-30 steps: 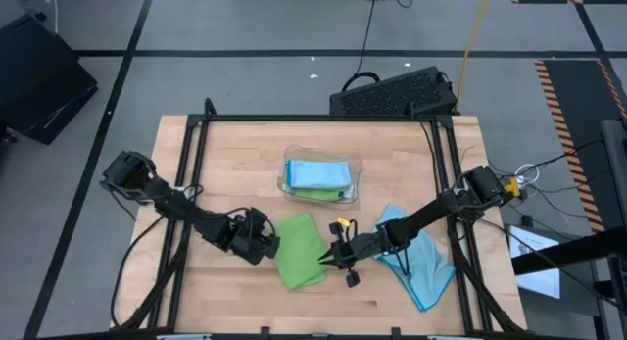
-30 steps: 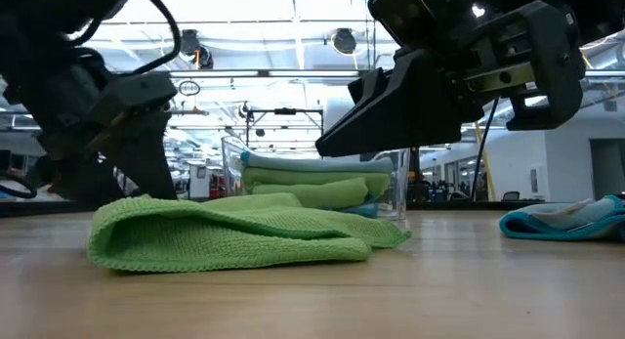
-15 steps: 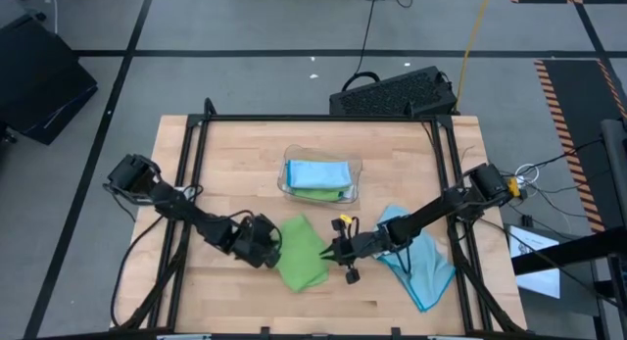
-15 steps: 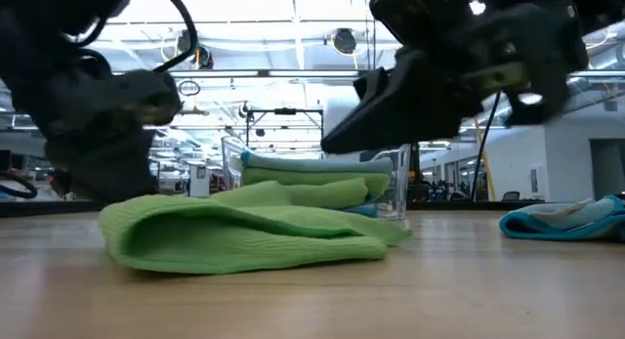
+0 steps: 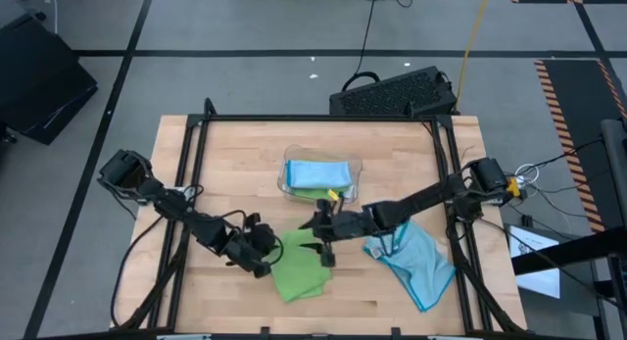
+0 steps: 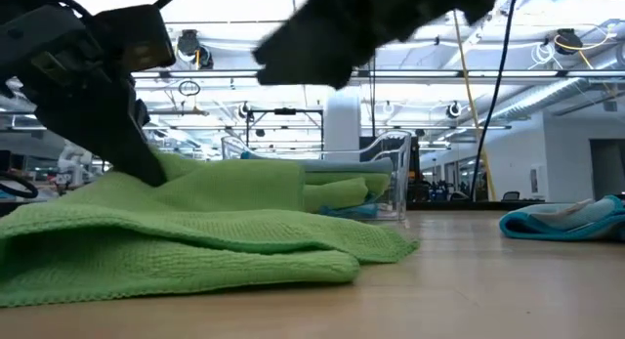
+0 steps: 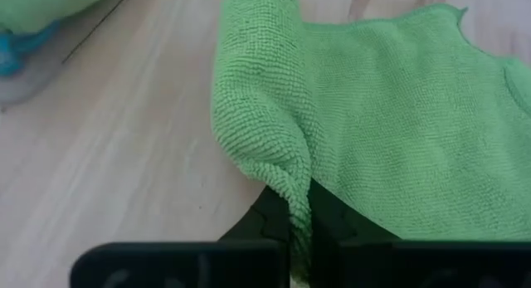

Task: Fold microfiber towels
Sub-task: Fold the green microfiber cloth

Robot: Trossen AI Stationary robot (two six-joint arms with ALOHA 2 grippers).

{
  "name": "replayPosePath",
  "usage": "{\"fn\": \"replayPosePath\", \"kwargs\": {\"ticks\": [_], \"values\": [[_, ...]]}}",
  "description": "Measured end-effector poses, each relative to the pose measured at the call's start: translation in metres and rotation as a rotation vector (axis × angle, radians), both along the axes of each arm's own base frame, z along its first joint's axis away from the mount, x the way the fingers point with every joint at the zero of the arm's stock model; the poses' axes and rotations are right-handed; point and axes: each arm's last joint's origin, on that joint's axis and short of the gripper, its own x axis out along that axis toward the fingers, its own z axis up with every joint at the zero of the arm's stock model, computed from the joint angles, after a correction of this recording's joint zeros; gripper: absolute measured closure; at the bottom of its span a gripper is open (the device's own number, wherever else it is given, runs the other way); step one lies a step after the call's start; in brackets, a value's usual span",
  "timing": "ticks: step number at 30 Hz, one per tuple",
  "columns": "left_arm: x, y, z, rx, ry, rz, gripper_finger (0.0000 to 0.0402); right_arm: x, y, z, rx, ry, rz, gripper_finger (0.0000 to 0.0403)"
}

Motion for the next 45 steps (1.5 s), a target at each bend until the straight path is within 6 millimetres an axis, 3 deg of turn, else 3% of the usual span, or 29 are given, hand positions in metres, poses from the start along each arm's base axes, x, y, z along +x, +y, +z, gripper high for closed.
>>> {"fn": "replayPosePath", "kwargs": {"ticks": [4,7,23,27,34,35,40,45], "values": [[0.000,0.000,0.000,0.050,-0.002,-0.036,0.0394,0.021,-0.013,0.005,0.128,0.071,0.014,0.0126],[-0.001,-0.001,0.001,0.114,-0.013,-0.064,0.0394,0.027,-0.018,0.001,0.117,0.111,0.064,0.0100],[0.000,-0.017,0.011,0.298,-0.142,-0.207,0.0394,0.023,-0.015,-0.029,0.014,0.287,0.110,0.0117],[-0.001,-0.019,0.011,0.313,-0.153,-0.208,0.0394,0.023,-0.014,-0.031,-0.001,0.291,0.154,0.0168],[-0.002,-0.022,0.014,0.366,-0.188,-0.201,0.0394,0.023,-0.012,-0.030,-0.059,0.275,0.197,0.0373],[-0.002,-0.021,0.016,0.374,-0.192,-0.195,0.0394,0.022,-0.013,-0.028,-0.072,0.270,0.203,0.0387],[-0.008,-0.014,0.035,0.391,-0.251,-0.116,0.0386,0.015,-0.020,0.007,-0.148,0.183,0.151,0.0384],[-0.018,-0.001,0.071,0.495,-0.372,0.004,0.0387,0.001,-0.033,0.045,-0.307,0.116,0.058,0.0398]]}}
